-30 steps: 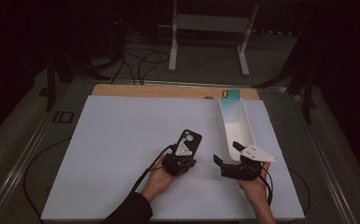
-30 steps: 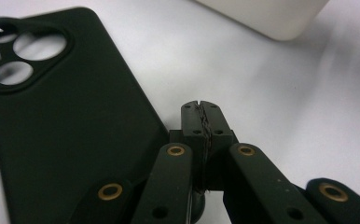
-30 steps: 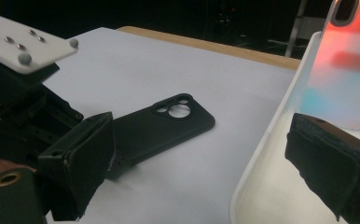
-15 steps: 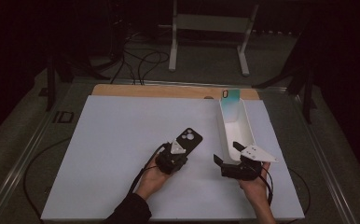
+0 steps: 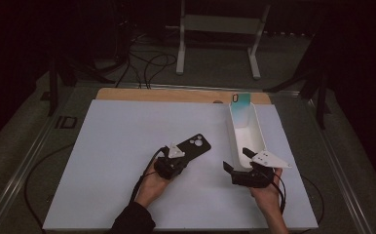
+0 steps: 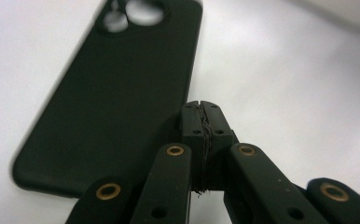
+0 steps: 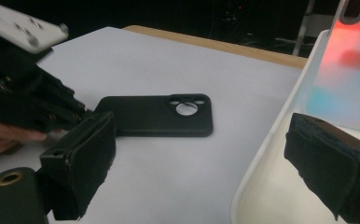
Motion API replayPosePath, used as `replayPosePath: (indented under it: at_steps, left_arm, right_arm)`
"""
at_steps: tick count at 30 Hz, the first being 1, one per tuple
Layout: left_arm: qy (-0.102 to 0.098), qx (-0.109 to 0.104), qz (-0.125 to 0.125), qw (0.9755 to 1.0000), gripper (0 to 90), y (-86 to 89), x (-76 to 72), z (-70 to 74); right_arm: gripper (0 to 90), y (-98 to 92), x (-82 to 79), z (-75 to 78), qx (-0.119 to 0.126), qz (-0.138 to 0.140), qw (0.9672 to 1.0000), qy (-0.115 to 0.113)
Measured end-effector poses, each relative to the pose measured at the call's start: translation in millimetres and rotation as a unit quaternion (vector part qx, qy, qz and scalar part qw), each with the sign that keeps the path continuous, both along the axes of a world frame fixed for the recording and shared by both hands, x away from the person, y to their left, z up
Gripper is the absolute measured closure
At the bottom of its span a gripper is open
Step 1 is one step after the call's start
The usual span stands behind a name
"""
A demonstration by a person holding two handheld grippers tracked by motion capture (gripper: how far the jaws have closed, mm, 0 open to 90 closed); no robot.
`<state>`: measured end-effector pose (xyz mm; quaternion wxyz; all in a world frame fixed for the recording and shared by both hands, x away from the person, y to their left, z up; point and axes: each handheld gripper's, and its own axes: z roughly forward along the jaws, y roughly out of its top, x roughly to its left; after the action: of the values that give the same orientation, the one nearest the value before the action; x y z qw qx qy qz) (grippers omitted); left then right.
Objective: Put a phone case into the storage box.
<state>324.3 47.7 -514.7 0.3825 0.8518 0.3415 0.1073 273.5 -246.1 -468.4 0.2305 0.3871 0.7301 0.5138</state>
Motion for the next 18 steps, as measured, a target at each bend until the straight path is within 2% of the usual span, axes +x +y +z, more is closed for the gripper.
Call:
replayPosePath:
  at_steps: [1,2,3,4,5,6,7,8,11,12,14,15,16,18]
  left_arm:
    - [-0.006,-0.014,0.004,0.9999,88.6,2.2,-1.0,4.2]
    - [-0.021,-0.035,0.010,0.9991,86.7,9.1,-3.9,14.4]
    - [-0.031,-0.044,0.014,0.9985,83.6,13.6,-5.9,19.8]
    - [-0.031,-0.044,0.014,0.9985,79.0,13.6,-5.9,19.8]
    - [-0.039,-0.053,0.018,0.9977,79.0,19.5,-8.3,25.3]
    - [-0.048,-0.064,0.019,0.9966,68.7,26.6,-11.5,30.5]
    - [-0.070,-0.070,0.031,0.9946,61.9,42.5,-18.6,39.9]
    - [-0.083,-0.071,0.040,0.9932,54.4,51.6,-22.4,44.1]
    - [-0.112,-0.076,0.061,0.9889,40.7,79.4,-33.3,53.9]
    - [-0.112,-0.076,0.061,0.9889,37.0,79.4,-33.3,53.9]
    - [-0.124,-0.072,0.077,0.9866,28.8,96.8,-40.0,58.3]
    - [-0.131,-0.071,0.085,0.9851,26.3,105.7,-43.8,60.1]
    - [-0.146,-0.070,0.100,0.9818,24.0,123.5,-52.4,61.9]
    - [-0.149,-0.069,0.113,0.9798,17.7,140.3,-60.9,61.1]
  right_arm:
    - [9.1,-0.7,0.1,0.1,0.000,-0.001,1.0000,-0.002]
    - [9.1,-1.5,0.1,0.2,0.001,-0.003,1.0000,-0.003]
    - [9.1,-2.0,0.2,0.4,0.002,-0.002,1.0000,-0.004]
    - [9.1,-2.0,0.2,0.4,0.002,-0.002,1.0000,-0.004]
    - [9.1,-2.2,-0.1,0.6,0.003,-0.001,1.0000,-0.004]
    - [9.2,-2.9,-0.2,1.1,0.005,0.001,1.0000,-0.003]
    - [9.1,-3.3,-0.4,1.4,0.006,0.002,1.0000,-0.003]
    - [9.1,-3.7,-0.6,1.8,0.007,0.001,1.0000,-0.003]
    - [9.1,-4.6,-0.5,2.5,0.008,0.001,1.0000,0.000]
    - [9.1,-4.7,-0.5,2.7,0.009,0.000,1.0000,0.003]
    - [9.1,-4.8,-1.1,3.4,0.009,-0.001,1.0000,0.002]
    - [9.1,-4.9,-1.5,3.8,0.008,-0.002,1.0000,0.003]
    - [9.1,-5.2,-1.8,4.4,0.008,-0.003,1.0000,0.003]
    - [9.0,-6.7,-3.0,5.6,0.012,-0.003,0.9999,0.000]
